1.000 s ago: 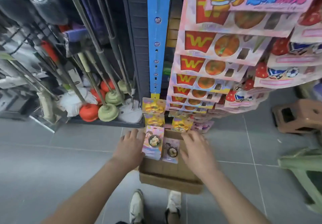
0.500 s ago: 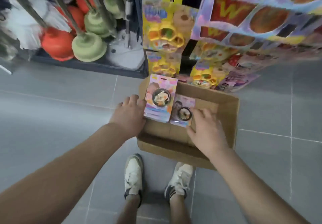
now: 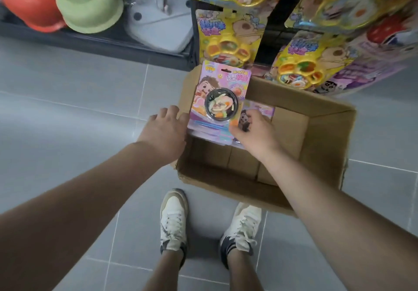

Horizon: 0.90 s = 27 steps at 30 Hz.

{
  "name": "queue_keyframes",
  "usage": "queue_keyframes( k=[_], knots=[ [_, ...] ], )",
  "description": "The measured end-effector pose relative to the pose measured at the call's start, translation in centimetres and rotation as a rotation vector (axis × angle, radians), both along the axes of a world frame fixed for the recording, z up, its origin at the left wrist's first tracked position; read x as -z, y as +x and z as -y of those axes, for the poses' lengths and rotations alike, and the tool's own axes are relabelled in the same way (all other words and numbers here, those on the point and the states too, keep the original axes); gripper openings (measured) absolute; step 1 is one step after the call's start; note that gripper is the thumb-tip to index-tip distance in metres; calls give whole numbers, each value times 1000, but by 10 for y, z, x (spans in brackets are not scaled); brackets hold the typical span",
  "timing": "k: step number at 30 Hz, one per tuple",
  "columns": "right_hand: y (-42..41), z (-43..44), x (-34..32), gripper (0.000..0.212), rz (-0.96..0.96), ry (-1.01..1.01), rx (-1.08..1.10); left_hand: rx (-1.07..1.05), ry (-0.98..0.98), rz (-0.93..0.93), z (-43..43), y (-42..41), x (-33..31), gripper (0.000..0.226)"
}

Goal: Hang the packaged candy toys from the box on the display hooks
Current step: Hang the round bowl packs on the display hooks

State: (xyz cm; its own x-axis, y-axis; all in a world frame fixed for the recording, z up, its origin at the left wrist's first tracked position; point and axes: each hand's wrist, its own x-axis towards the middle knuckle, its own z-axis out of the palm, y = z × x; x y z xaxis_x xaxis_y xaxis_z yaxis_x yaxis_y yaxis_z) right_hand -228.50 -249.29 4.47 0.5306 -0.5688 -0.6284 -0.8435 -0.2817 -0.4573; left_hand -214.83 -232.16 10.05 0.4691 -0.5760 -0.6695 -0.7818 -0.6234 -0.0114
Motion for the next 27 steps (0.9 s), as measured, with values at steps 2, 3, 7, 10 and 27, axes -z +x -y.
queue_keyframes(
  k=[2,3,7,10,27],
  knots=[
    [12,4,11,51,-4,54,69,-3,-5,-1,1,5,4,57],
    [18,6,17,51,-6,96,128,-6,-9,-3,1,6,6,57],
    [41,9,36,50,-7,196,327,-27,-10,-16,0,8,20,58],
    [44,8,47,52,34,238,427,-68,-10,-44,-2,6,26,59],
    [-95,62,5,48,152,462,573,-630,-301,-318,49,-4,63,67]
  ],
)
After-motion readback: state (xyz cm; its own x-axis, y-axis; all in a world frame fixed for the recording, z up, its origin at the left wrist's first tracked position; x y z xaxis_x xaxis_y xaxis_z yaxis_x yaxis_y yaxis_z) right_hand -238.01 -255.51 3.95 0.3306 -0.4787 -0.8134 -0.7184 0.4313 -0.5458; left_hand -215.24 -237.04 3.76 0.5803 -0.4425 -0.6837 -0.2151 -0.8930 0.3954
